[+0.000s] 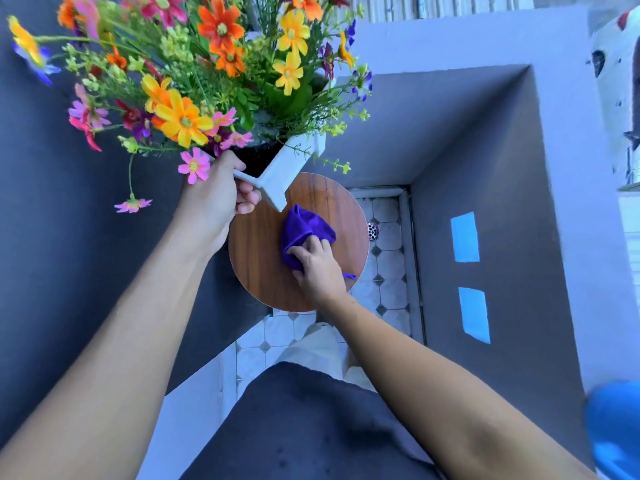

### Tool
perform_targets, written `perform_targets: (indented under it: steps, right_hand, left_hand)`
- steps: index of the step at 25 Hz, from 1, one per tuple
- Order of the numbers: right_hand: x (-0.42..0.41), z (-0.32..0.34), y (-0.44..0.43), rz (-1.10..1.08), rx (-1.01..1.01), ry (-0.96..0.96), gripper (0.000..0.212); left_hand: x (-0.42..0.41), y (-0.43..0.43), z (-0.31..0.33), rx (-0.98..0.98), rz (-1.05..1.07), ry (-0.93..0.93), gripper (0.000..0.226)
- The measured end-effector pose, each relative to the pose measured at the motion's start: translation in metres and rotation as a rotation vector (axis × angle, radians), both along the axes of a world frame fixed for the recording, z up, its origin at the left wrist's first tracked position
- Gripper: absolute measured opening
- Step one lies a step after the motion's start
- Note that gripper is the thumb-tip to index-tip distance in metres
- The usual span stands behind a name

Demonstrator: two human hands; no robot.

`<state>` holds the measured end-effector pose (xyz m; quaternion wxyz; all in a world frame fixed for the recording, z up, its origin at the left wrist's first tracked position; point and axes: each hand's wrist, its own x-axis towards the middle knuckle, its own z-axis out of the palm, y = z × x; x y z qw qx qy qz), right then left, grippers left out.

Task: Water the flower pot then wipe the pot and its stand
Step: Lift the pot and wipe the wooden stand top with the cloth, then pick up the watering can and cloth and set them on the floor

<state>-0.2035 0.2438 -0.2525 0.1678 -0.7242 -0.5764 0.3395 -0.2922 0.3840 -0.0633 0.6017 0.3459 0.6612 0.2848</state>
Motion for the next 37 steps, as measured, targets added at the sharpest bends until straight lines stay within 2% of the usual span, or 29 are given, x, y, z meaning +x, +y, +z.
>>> perform_targets:
  steps: [2, 10, 13, 18, 24, 30, 37]
  right_hand:
    - [0.015, -0.002, -0.007, 0.003, -0.016, 0.004, 0.044]
    - [0.066, 0.005, -0.046, -0.316, -0.099, 0.055, 0.039]
    - [0.077, 0.011, -0.059, -0.478, -0.162, 0.144, 0.036]
    - [0.103, 0.032, -0.093, -0.776, -0.182, 0.314, 0.034]
    - [0.119, 0.061, -0.139, -0.781, -0.144, 0.408, 0.03]
    - [0.122, 0.077, -0.164, -0.757, -0.068, 0.462, 0.028]
    - [0.107, 0.092, -0.176, -0.909, 0.031, 0.549, 0.035]
  left_hand:
    - [0.001, -0.011, -0.003, -0.009, 0.013, 0.008, 0.022]
    - [0.014, -0.074, -0.031, -0.049, 0.055, 0.072, 0.027]
    - [0.025, -0.103, -0.043, -0.078, 0.085, 0.097, 0.026]
    - [0.044, -0.147, -0.058, -0.11, 0.143, 0.097, 0.041]
    - [0.054, -0.177, -0.086, -0.125, 0.135, 0.171, 0.045]
    - [0.067, -0.198, -0.095, -0.182, 0.116, 0.155, 0.039]
    - [0.06, -0.202, -0.114, -0.276, 0.035, 0.109, 0.027]
